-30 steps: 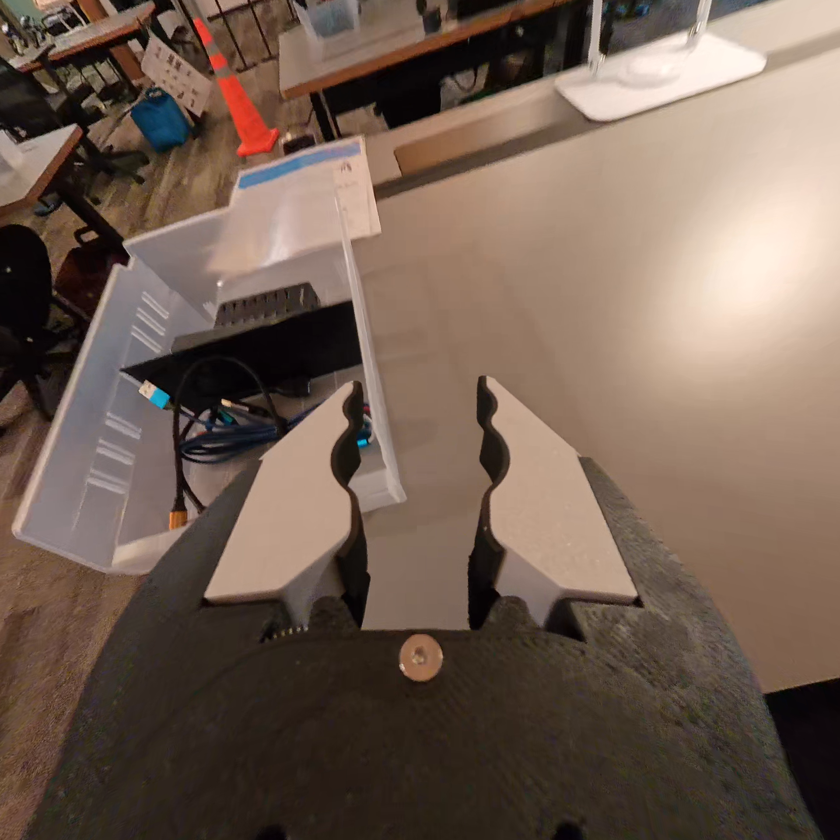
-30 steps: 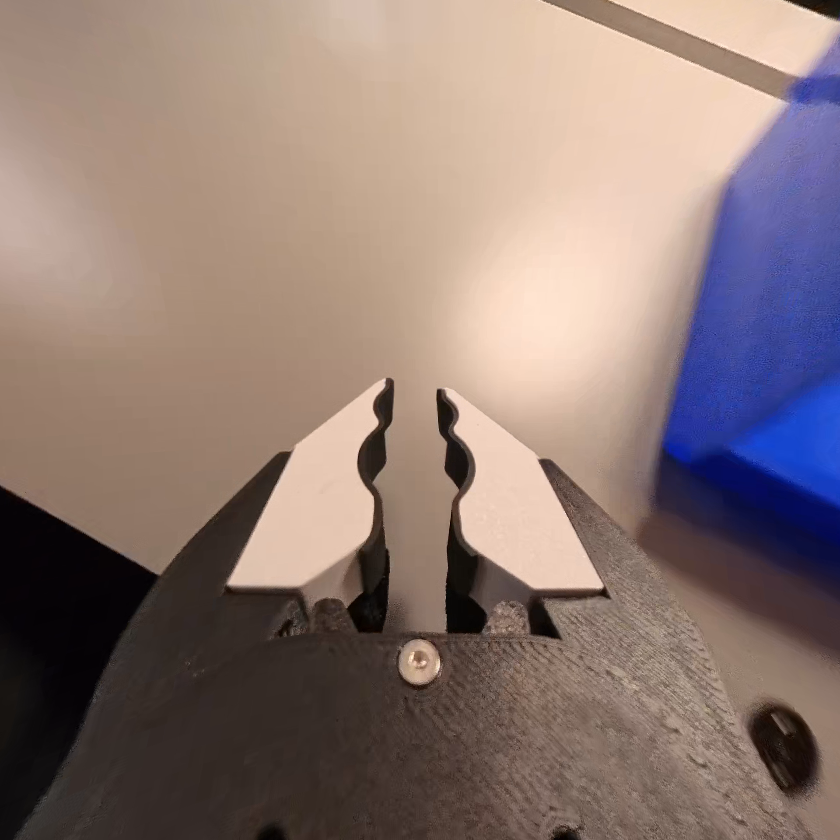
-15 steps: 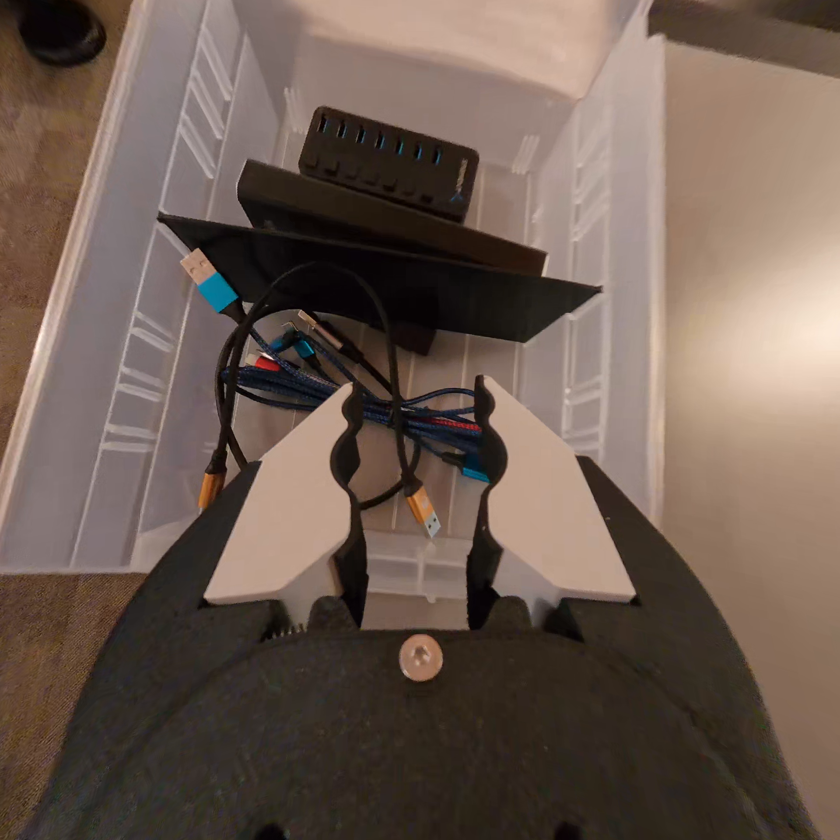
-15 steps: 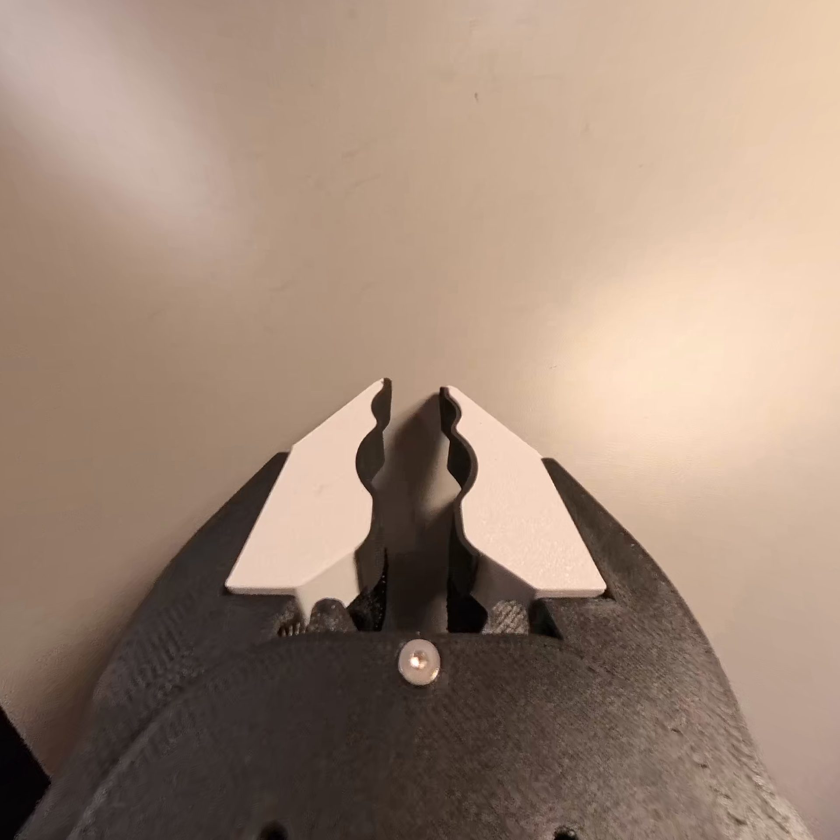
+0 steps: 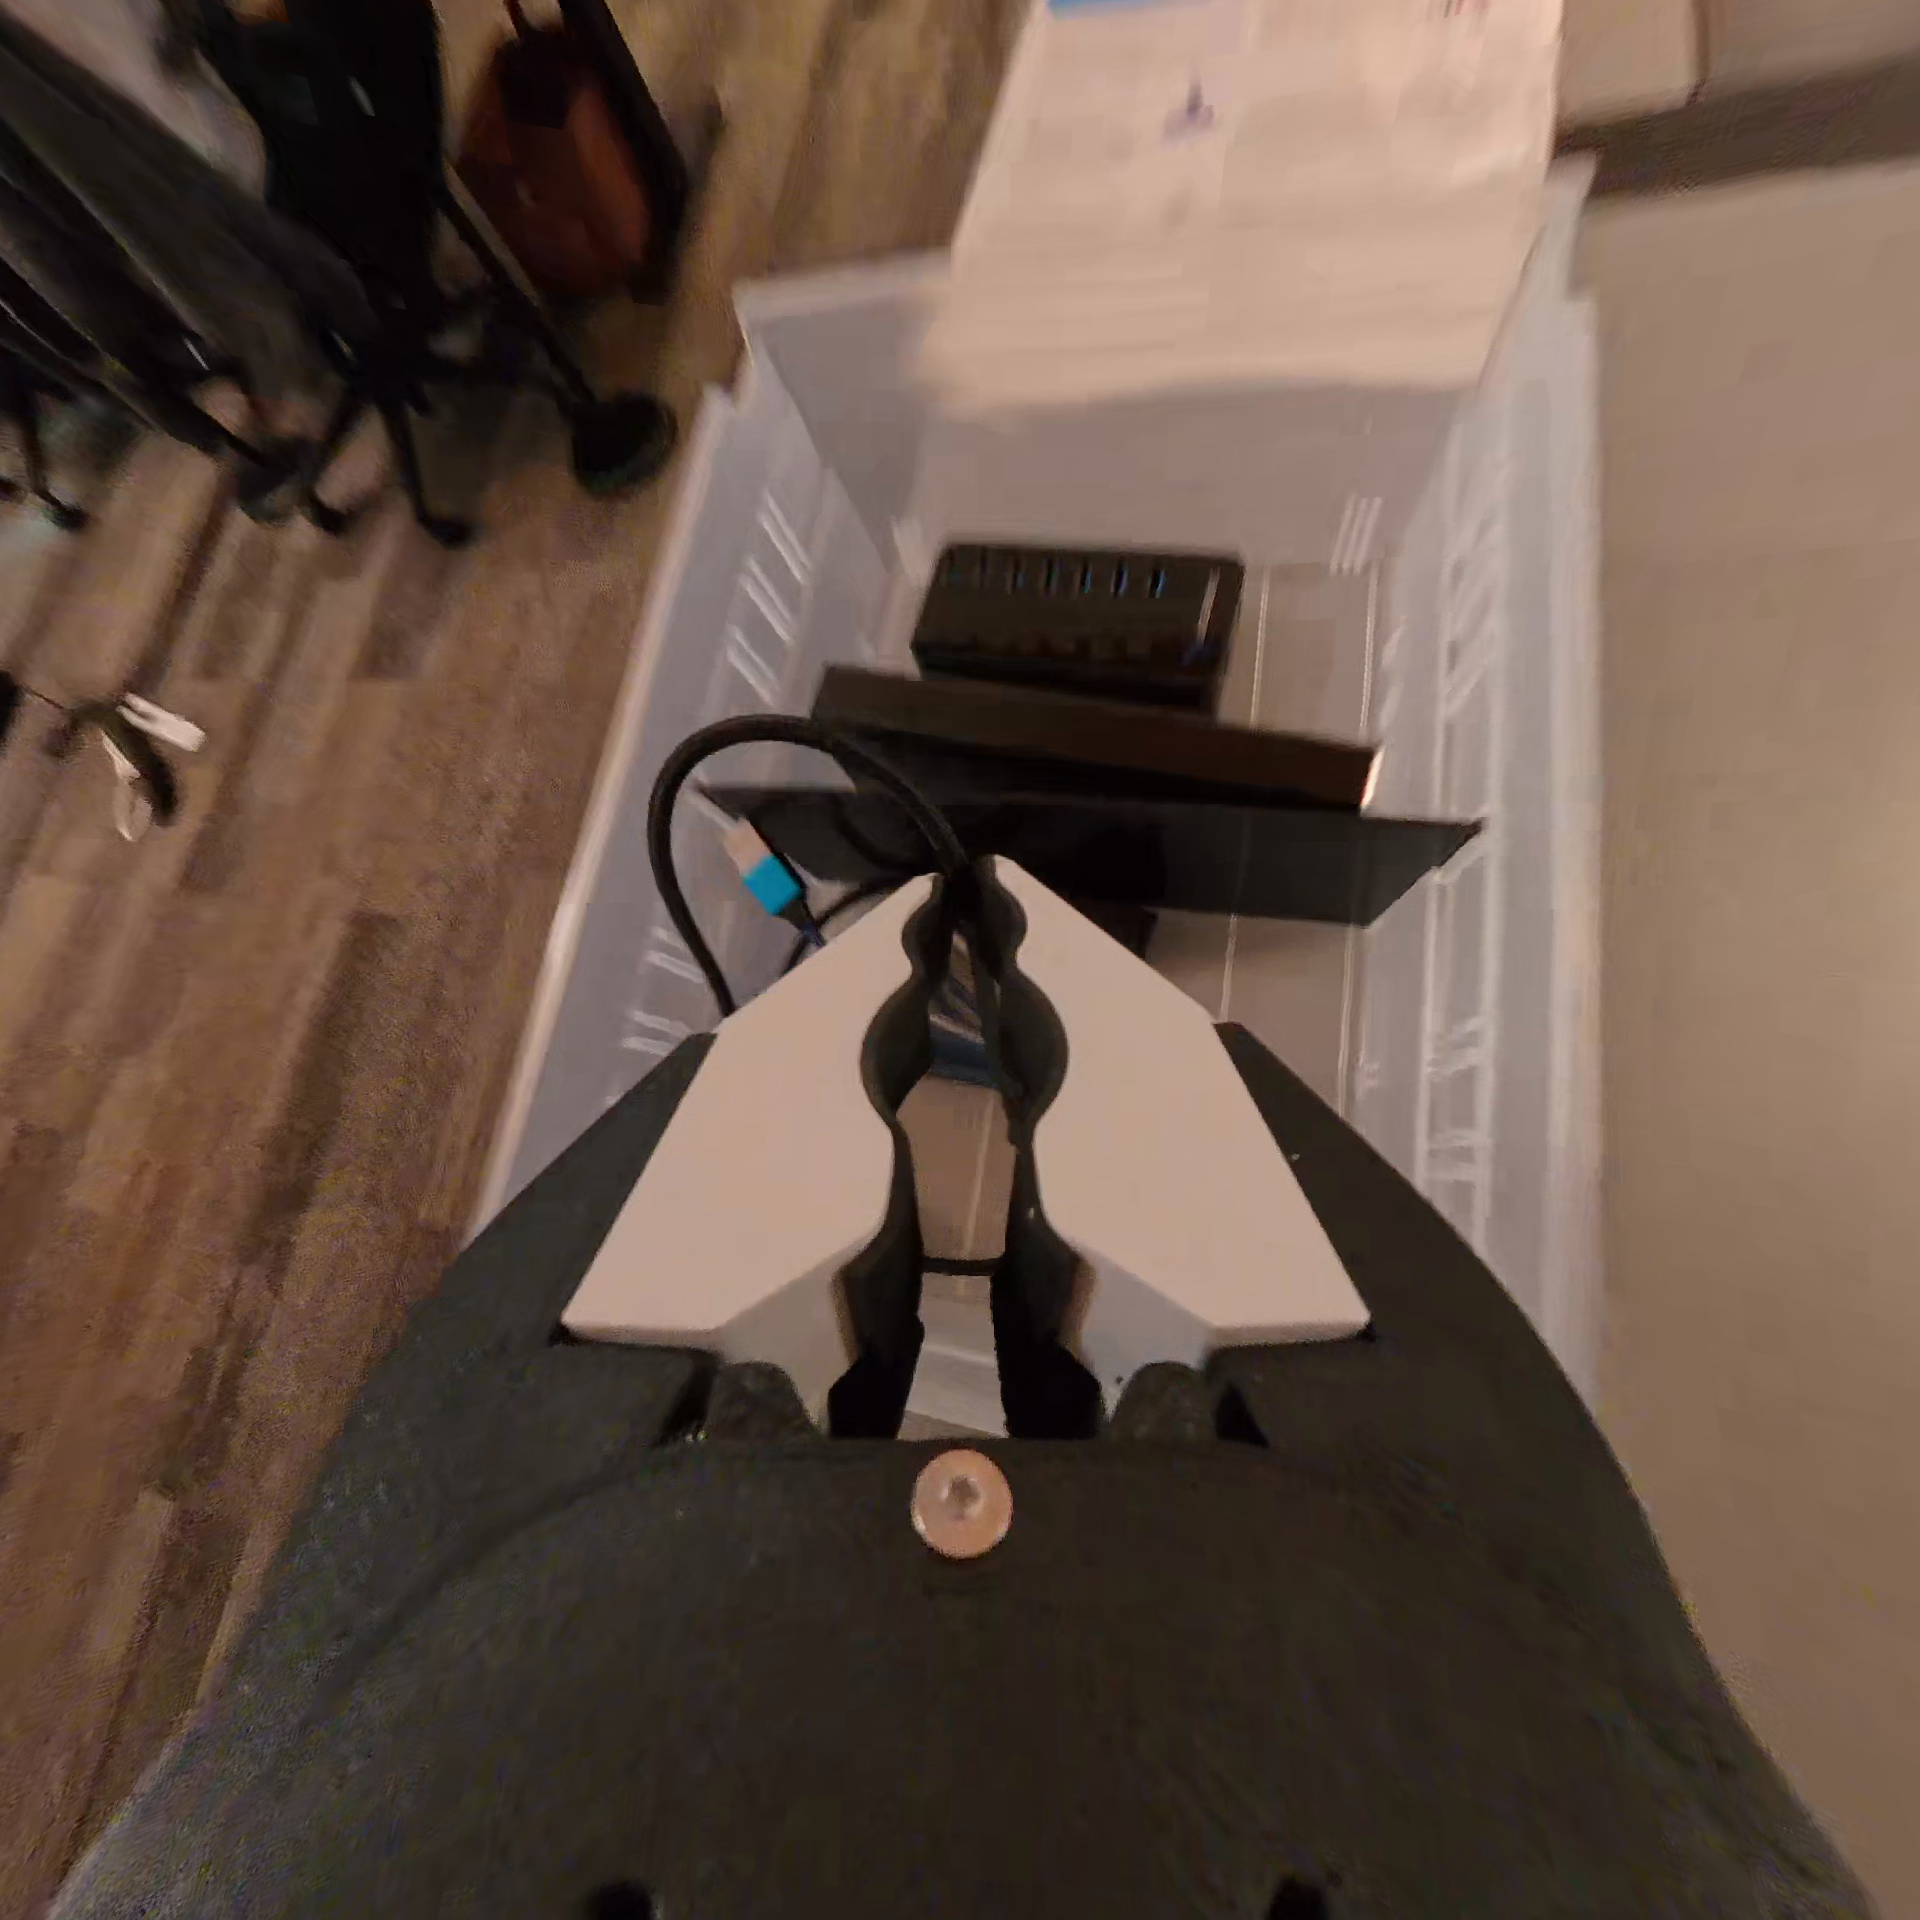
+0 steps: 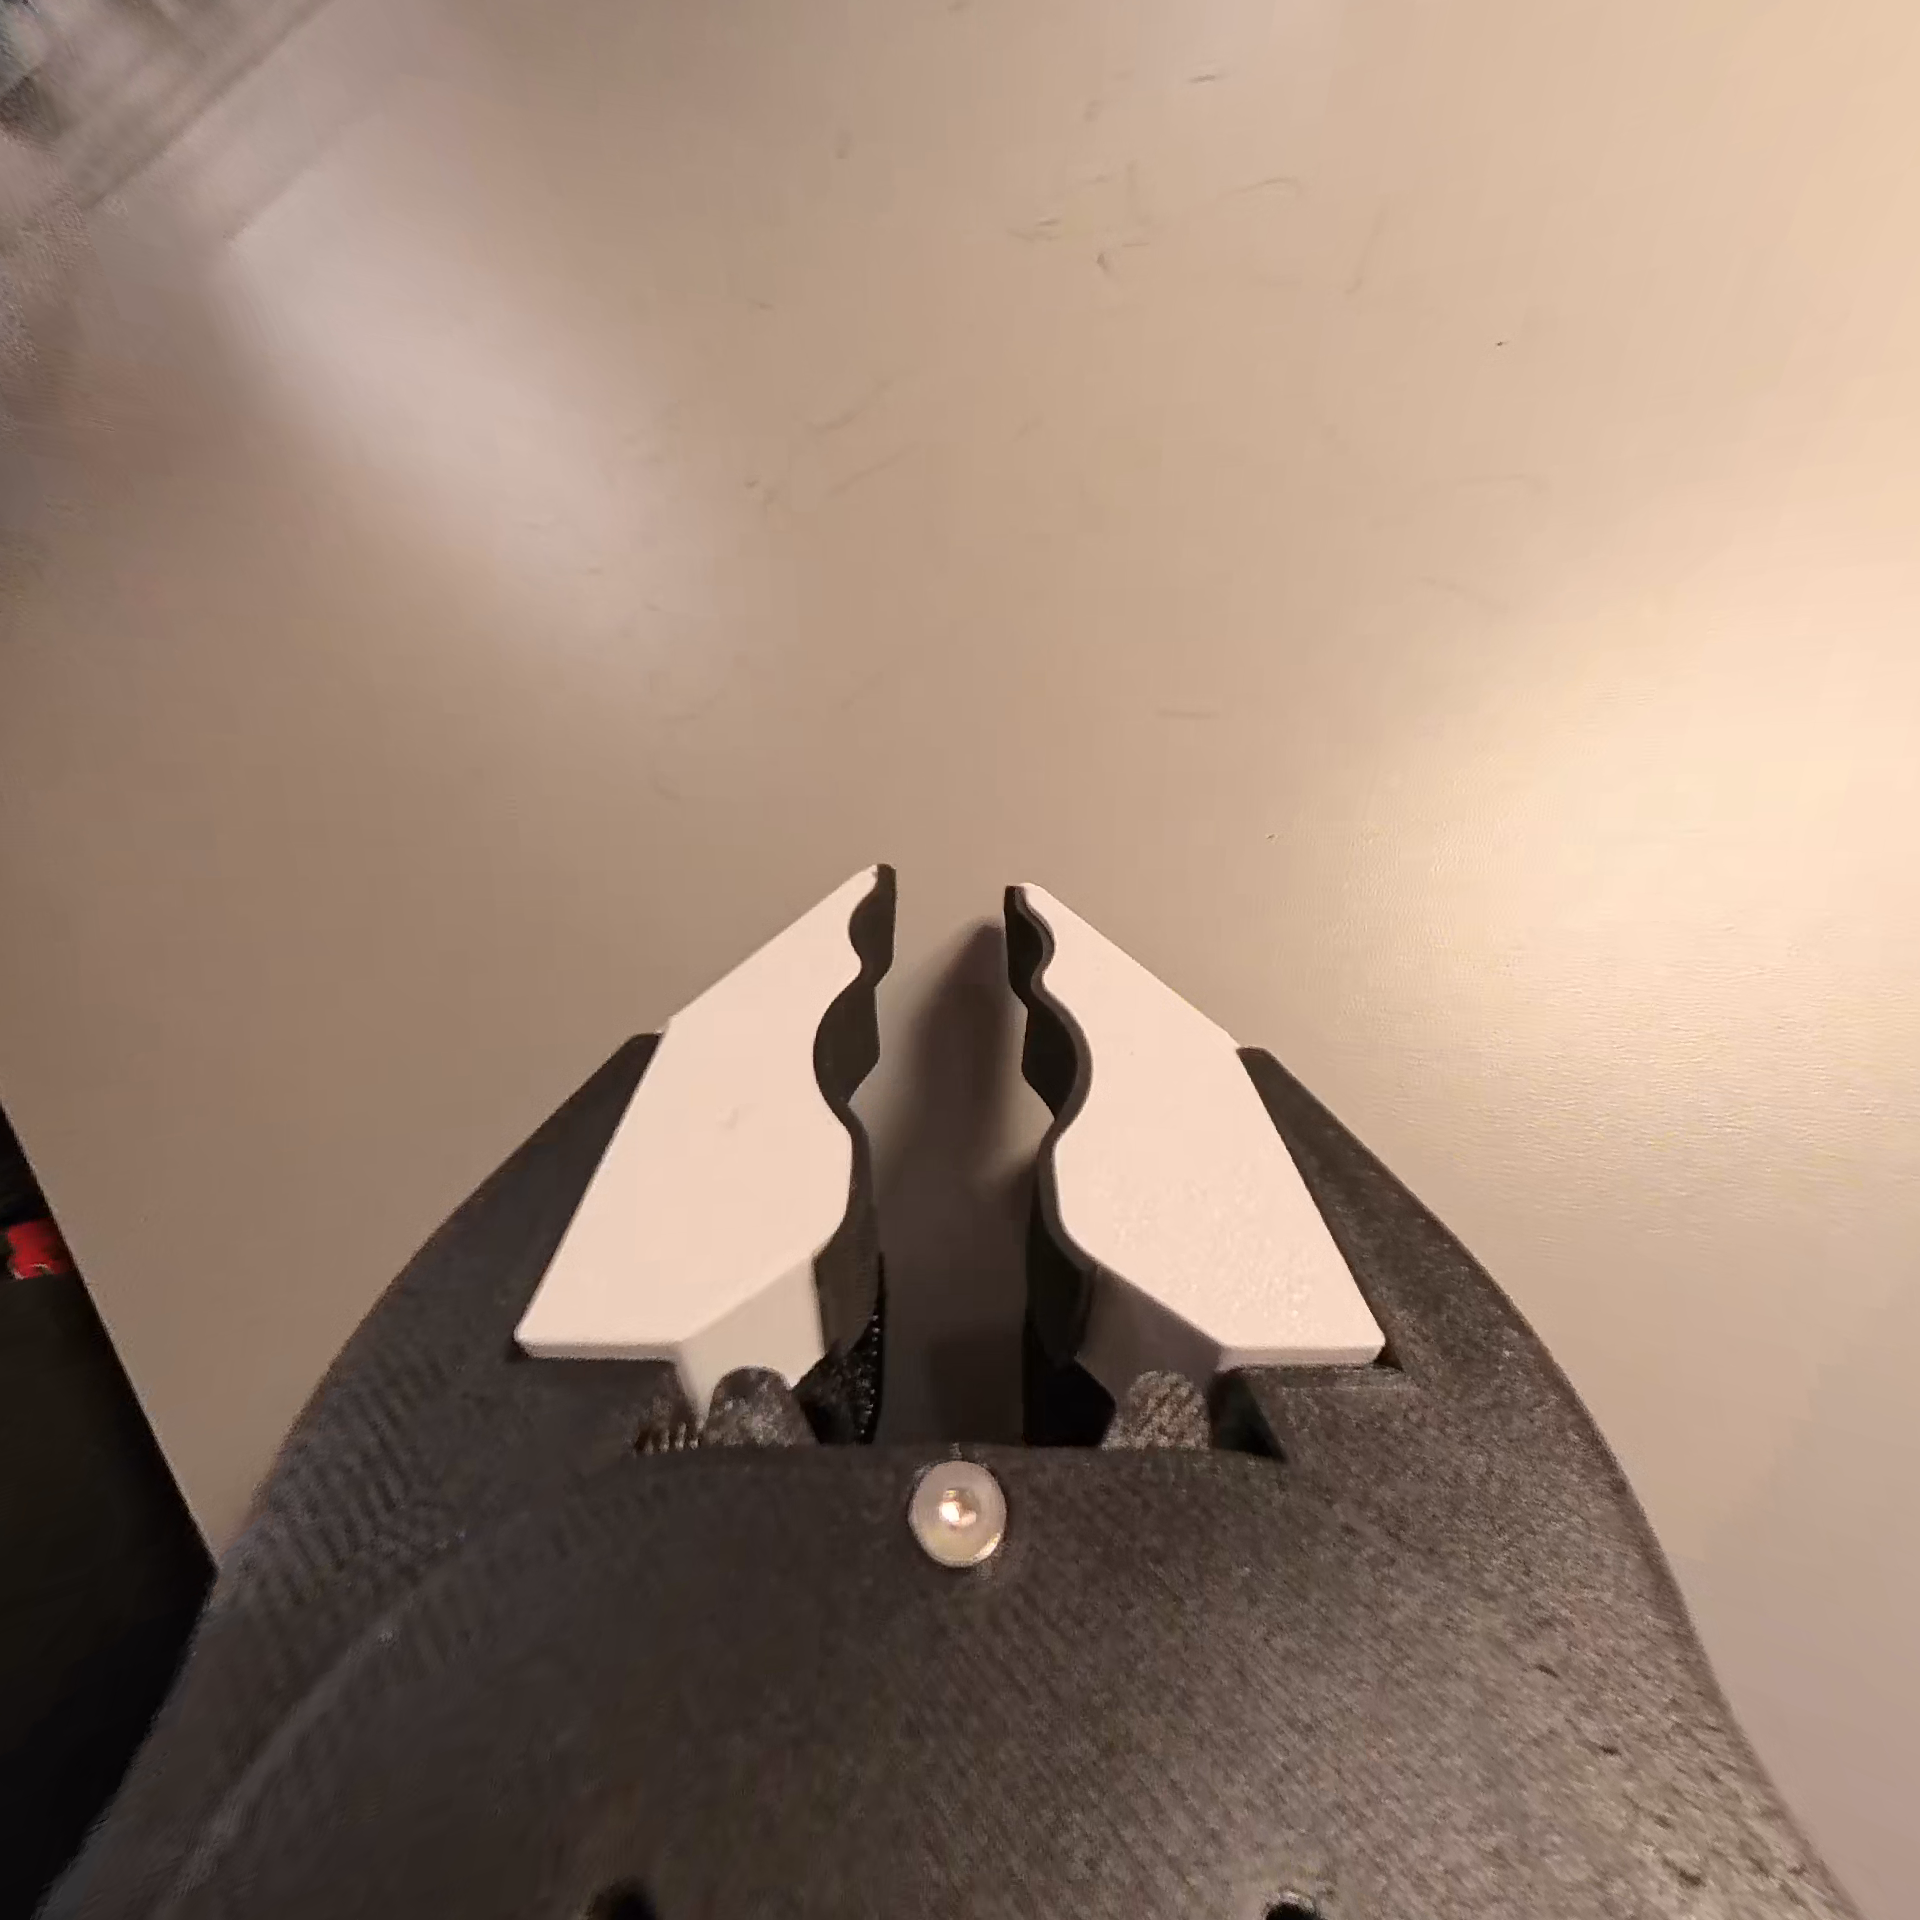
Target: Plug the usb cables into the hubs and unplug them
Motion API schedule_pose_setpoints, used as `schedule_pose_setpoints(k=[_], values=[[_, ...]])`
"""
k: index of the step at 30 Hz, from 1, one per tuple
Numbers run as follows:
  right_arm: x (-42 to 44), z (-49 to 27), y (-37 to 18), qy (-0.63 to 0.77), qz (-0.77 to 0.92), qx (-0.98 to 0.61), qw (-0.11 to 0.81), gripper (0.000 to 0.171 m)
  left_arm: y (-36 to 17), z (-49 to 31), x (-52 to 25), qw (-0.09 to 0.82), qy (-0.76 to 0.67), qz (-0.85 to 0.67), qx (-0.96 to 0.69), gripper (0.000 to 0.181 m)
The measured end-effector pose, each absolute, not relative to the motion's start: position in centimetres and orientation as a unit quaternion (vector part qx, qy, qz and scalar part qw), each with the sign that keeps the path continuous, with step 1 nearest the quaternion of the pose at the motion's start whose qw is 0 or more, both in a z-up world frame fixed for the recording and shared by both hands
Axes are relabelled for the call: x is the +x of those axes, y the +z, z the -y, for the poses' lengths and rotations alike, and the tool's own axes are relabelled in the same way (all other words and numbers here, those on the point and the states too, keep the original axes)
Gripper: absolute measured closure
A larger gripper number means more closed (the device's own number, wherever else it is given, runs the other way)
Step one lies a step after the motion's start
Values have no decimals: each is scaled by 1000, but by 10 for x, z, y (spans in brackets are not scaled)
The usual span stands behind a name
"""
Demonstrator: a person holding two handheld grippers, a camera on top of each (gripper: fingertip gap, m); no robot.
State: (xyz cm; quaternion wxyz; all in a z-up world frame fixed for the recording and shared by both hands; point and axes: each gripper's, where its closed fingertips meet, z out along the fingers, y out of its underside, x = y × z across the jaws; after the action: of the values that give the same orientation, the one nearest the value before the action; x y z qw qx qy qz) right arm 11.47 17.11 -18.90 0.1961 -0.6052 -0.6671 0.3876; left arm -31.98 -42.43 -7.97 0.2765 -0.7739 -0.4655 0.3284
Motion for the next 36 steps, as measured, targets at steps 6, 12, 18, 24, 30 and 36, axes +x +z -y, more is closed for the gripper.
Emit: schedule_pose_setpoints(k=[6,12,18,24,30,36], values=[[115,-171,-189,389,667,-605,196,150,36,355,-279,396,375,355,-760,175],[115,-171,-189,384,669,-604,201,150,16,221,-212,412,262,200,-850,174],[116,-170,-187,395,663,-605,195,150,-67,130,-178,371,149,130,-907,174],[115,-170,-182,422,646,-609,182,149,-110,64,-143,391,23,106,-914,174],[76,-148,-145,541,534,-639,114,143,-121,25,-140,413,-6,116,-903,172],[38,-91,33,808,321,-494,5,117,-107,9,-137,476,1,120,-871,162]])
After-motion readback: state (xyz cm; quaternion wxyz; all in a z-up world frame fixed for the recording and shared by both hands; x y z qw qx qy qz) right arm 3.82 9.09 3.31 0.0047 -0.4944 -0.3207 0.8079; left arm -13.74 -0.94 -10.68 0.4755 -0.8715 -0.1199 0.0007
